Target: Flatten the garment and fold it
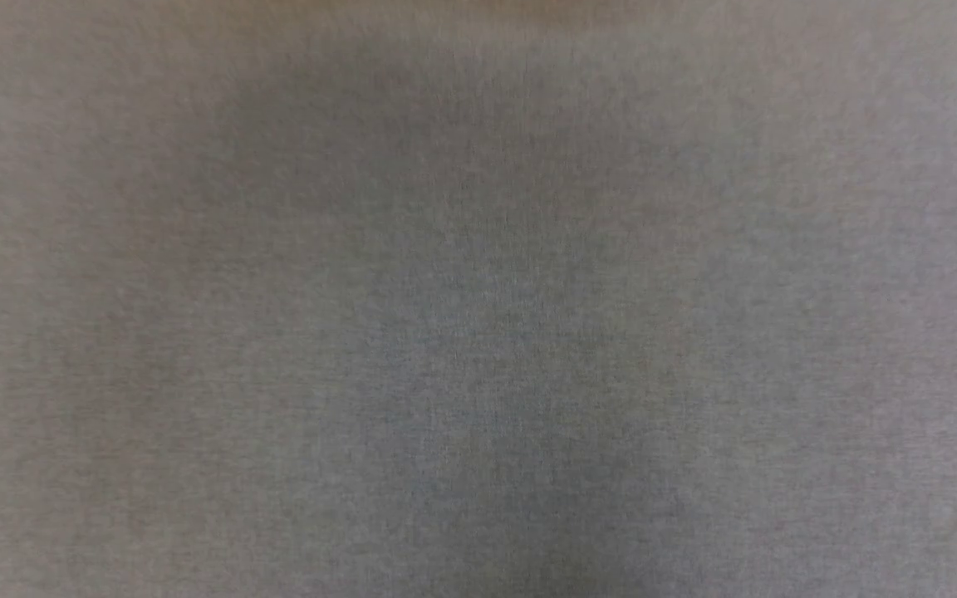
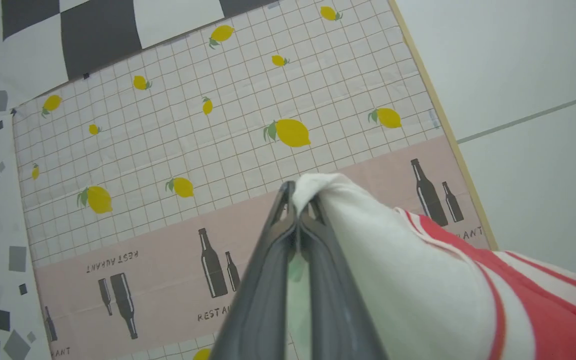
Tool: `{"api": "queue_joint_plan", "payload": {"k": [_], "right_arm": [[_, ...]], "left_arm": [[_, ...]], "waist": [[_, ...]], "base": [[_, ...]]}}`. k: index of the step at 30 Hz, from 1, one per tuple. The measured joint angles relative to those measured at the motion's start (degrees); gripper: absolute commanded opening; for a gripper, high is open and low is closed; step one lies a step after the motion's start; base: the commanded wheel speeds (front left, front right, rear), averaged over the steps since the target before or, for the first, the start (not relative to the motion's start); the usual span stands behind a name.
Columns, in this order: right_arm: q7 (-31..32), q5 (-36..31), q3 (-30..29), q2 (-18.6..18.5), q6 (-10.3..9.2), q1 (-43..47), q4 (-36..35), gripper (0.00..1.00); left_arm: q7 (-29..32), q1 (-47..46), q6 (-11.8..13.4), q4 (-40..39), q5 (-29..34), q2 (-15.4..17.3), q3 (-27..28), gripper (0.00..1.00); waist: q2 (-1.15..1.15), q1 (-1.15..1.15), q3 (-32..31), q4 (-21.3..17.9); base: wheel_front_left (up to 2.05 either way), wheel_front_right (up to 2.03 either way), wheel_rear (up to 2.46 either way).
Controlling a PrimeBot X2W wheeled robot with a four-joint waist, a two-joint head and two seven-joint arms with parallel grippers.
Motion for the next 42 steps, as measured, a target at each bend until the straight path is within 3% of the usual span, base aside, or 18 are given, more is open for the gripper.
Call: {"api": "queue_joint_plan", "payload": {"k": [7,16,22,29,35,42], "right_arm": [[-1.47,-3.32,-2.53,0.11,0.00,-7.80,0.76,0.00],[-1.92,-5.24,-1.22,1.46,0.00,-4.00,1.87,0.00],[-1.94,-5.34,-0.54,2.68,0.00,7.87,-0.18,0.00],[-1.97,-3.58,1.03,3.42,0.00,22.23,-2.46,0.00],[-1.97,-2.22,4.69,2.55,0.00,36.39,-4.71,0.00],[-1.97,1.01,8.12,1.72,0.00,50.68,-5.06,0.00]], "left_arm": [[-3.15,-7.16,0.38,3.00,0.07,-0.66,2.13,0.00],[-4.82,-4.09,-0.32,7.13,-0.15,-0.94,3.15,0.00],[-4.89,9.39,-0.83,4.57,-0.20,-1.59,5.35,0.00],[-4.90,28.28,-1.03,-1.46,-0.93,-4.20,11.73,0.00],[-4.90,47.58,-1.46,-6.34,-0.99,-6.34,16.74,0.00],[-4.89,67.51,-2.21,-8.69,-0.42,-9.73,18.86,0.00]], "waist": [[0.00,0.00,7.64,-0.14],[0.00,0.01,12.71,-0.19],[0.00,0.01,10.32,-0.09],[0.00,-0.01,4.59,0.66],[0.00,-0.02,-1.52,1.20],[0.00,-0.02,-8.89,1.55]], "base": [[0.00,0.00,0.00],[0.00,0.00,0.00],[0.00,0.00,0.00],[0.00,0.00,0.00],[0.00,0.00,0.00],[0.00,0.00,0.00]]}}
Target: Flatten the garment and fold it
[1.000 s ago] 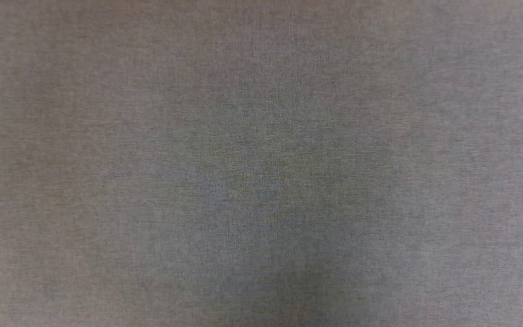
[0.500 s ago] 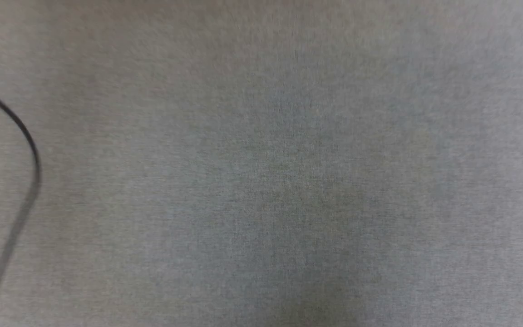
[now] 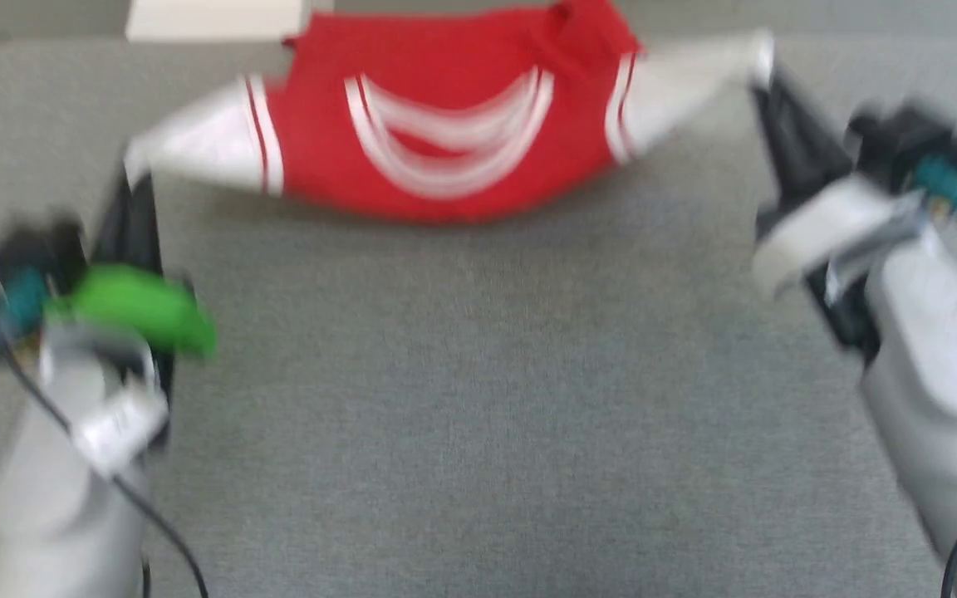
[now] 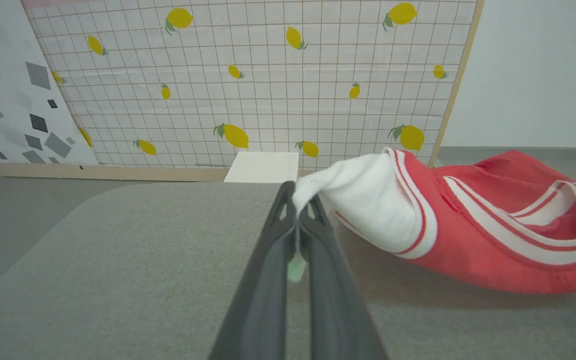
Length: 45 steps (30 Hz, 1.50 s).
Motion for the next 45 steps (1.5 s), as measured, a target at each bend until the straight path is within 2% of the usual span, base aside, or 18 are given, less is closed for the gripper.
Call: {"api": "queue_joint_plan", "payload": {"k": [7,9,13,20,30,36,41,42,43,44,45], "right_arm": [[0.00,2.56,3.23,-1.15,0.00,13.50,-0.12,0.00],[0.00,3.50,4.07,-1.72,0.00,17.30,-0.13,0.00],[0.00,5.11,5.13,-2.55,0.00,24.31,-0.25,0.00],[0.11,6.91,5.31,-4.01,0.00,35.16,-1.69,0.00],[2.16,7.62,-1.78,-3.90,0.00,48.68,-7.48,0.00],[5.26,6.59,-4.63,-2.82,0.01,54.87,-11.90,0.00],[7.28,5.19,-6.22,-2.10,0.01,56.72,-13.96,0.00],[7.72,5.19,-6.37,-1.83,0.01,56.82,-14.30,0.22],[7.92,5.19,-6.45,-1.56,0.01,56.86,-14.68,0.51],[8.22,5.01,-6.58,-1.37,0.01,56.86,-15.15,1.00],[8.23,4.63,-6.97,-1.20,0.01,56.84,-15.70,1.00]], "left_arm": [[-0.01,16.72,-0.40,0.07,-0.11,-1.16,3.08,0.00],[0.00,21.14,-1.36,1.33,-0.26,-1.45,3.44,0.00],[0.00,27.20,-2.13,3.52,-0.16,-1.67,4.17,0.00],[0.00,36.12,-1.42,4.02,-0.11,-4.04,4.42,0.00],[0.00,42.10,1.92,1.05,-0.14,-4.38,6.75,0.00],[0.00,42.96,2.40,0.70,-0.14,-4.31,7.38,0.00],[0.00,43.01,2.60,0.68,0.03,-4.30,7.56,0.00],[0.00,43.01,2.60,0.60,0.13,-4.35,7.64,0.00],[0.00,42.98,2.60,0.42,0.35,-4.43,7.69,0.00],[0.00,42.95,2.61,0.14,0.46,-4.47,7.67,0.00],[0.00,42.91,2.61,-0.35,0.76,-4.57,7.70,0.00]], "waist": [[0.00,0.00,-7.41,-0.11],[0.00,0.00,-9.62,-0.21],[0.00,-0.01,-13.68,-0.38],[0.00,-0.01,-19.62,-0.64],[0.00,-0.01,-22.78,0.23],[0.00,0.00,-21.93,0.37],[0.00,0.00,-20.70,0.15],[0.00,0.00,-20.46,0.13],[0.00,0.00,-20.18,0.12],[0.00,0.00,-19.90,0.13],[0.00,0.00,-19.61,0.17]], "base": [[0.00,0.00,0.00],[0.00,0.00,0.00],[0.00,0.00,0.00],[0.00,0.00,0.00],[0.00,0.00,0.00],[0.00,0.00,0.00],[0.00,0.00,0.00],[0.00,0.00,0.00],[0.00,0.00,0.00],[0.00,0.00,0.00],[0.00,0.00,0.00]]}}
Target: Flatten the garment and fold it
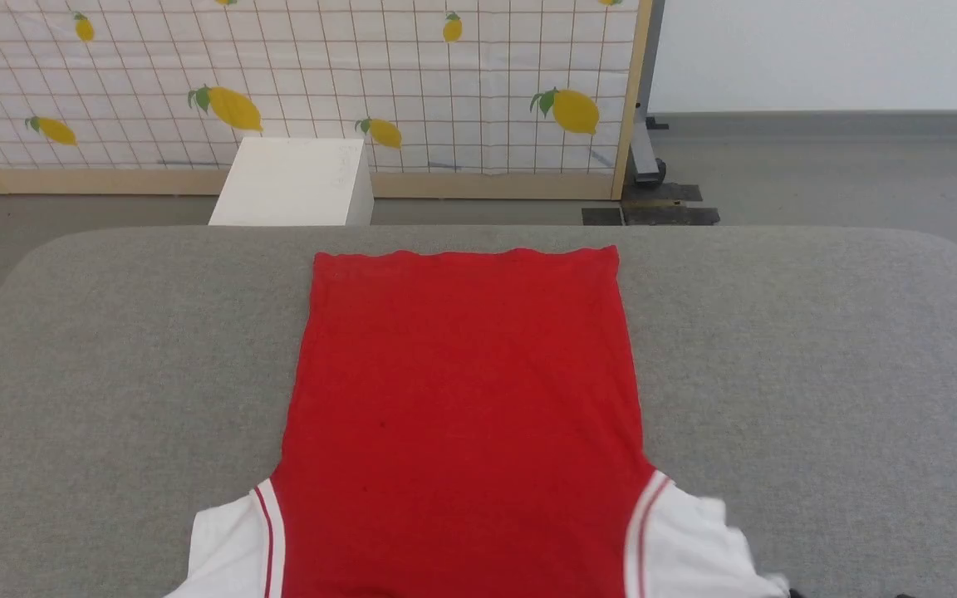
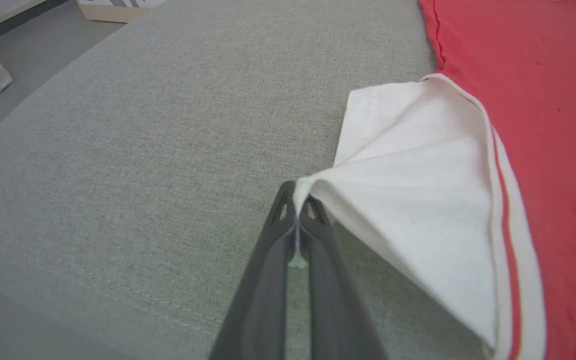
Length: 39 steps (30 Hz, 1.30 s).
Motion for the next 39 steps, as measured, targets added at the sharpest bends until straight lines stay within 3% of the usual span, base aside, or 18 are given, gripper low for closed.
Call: {"api": "queue_joint_plan", "payload": {"k": [9,13,19,28,39], "right_arm": [[-0.41,-2.82,-7.14,-0.13,-0.01,-3.62,-7.68,1.00],[-0.47,-4.68,-10.81,-0.55,-0.01,-10.14,-10.20,1.00],[1.66,-5.56,-10.11,-1.26,-0.01,-24.57,-10.38,1.00],[7.79,-4.35,-5.30,-3.75,-0.01,-47.08,-1.02,1.00],[31.61,6.11,8.90,-10.50,-0.01,-68.79,16.55,1.00]], "left_arm": [[0.00,-0.91,-0.02,-4.75,3.38,-0.99,-0.01,0.00],[0.00,-2.26,-0.05,-7.43,5.97,-1.48,-0.47,0.00],[-0.01,-5.02,-0.24,-10.10,8.31,-1.89,-1.70,0.00],[0.00,-9.65,-1.65,-11.84,9.78,-3.25,-3.11,0.00],[0.00,-14.38,-3.14,-13.48,11.38,-7.20,-3.85,0.00]], "waist": [[0.00,0.00,2.81,0.65],[0.00,0.00,4.56,1.26],[0.00,0.01,7.46,2.70],[0.00,0.01,12.12,5.60],[0.00,0.01,19.31,9.42]], "base": [[0.00,0.00,0.00],[0.00,0.00,0.00],[0.00,0.00,0.00],[0.00,0.00,0.00],[0.00,0.00,0.00]]}}
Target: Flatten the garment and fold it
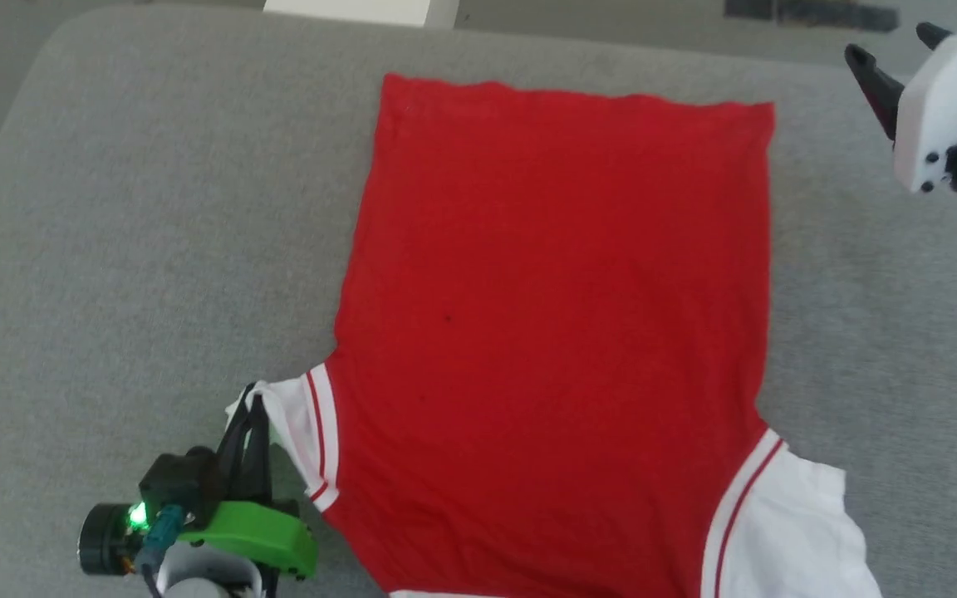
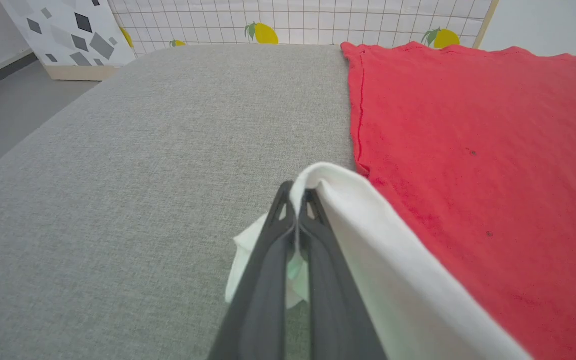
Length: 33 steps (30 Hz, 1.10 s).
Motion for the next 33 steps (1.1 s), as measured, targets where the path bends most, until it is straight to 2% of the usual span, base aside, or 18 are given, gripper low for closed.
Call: {"api": "queue_joint_plan", "payload": {"k": [5,8,11,22,28,29,30,33], "right_arm": [[15.07,5.89,9.46,-3.55,0.00,-6.02,3.12,1.00],[20.71,7.58,12.84,-5.54,0.00,-9.42,4.11,1.00],[24.24,8.95,13.79,-6.57,0.00,-12.65,5.78,1.00],[25.13,8.59,14.93,-5.54,0.00,-17.52,12.49,1.00],[23.77,8.73,15.96,-5.88,0.00,-18.63,13.36,1.00],[23.77,8.77,16.45,-5.94,0.00,-18.84,13.36,0.36],[23.76,8.89,16.80,-5.99,0.00,-19.01,13.43,0.00],[22.90,9.60,17.95,-5.64,0.00,-19.22,13.48,0.00]], "left_arm": [[0.00,-2.05,-1.01,-0.33,1.03,-1.65,-0.18,0.00],[0.00,-3.23,-1.55,-0.52,1.40,-2.52,-0.31,0.00],[0.00,-4.06,-2.11,-0.99,1.55,-3.47,-0.71,0.00],[0.00,-6.83,-3.03,-1.45,1.89,-5.11,-1.58,0.00],[-0.24,-7.34,-3.53,-1.23,1.89,-5.37,-1.31,0.00],[-0.24,-7.45,-3.53,-1.13,1.90,-5.38,-1.13,0.00],[-0.24,-7.51,-3.54,-1.03,1.92,-5.39,-0.96,0.00],[-0.24,-7.55,-3.56,-0.64,2.13,-5.43,-0.66,0.00]], "waist": [[0.00,0.00,3.53,2.07],[0.00,0.00,5.58,3.36],[0.00,0.00,7.70,4.63],[0.00,0.01,15.10,9.01],[0.00,0.00,17.06,10.45],[0.00,0.00,17.13,10.48],[0.00,0.00,17.11,10.40],[0.00,0.00,16.75,10.04]], "base": [[0.00,0.00,0.00],[0.00,0.00,0.00],[0.00,0.00,0.00],[0.00,0.00,0.00],[0.00,0.00,0.00],[0.00,0.00,0.00],[0.00,0.00,0.00],[0.00,0.00,0.00]]}}
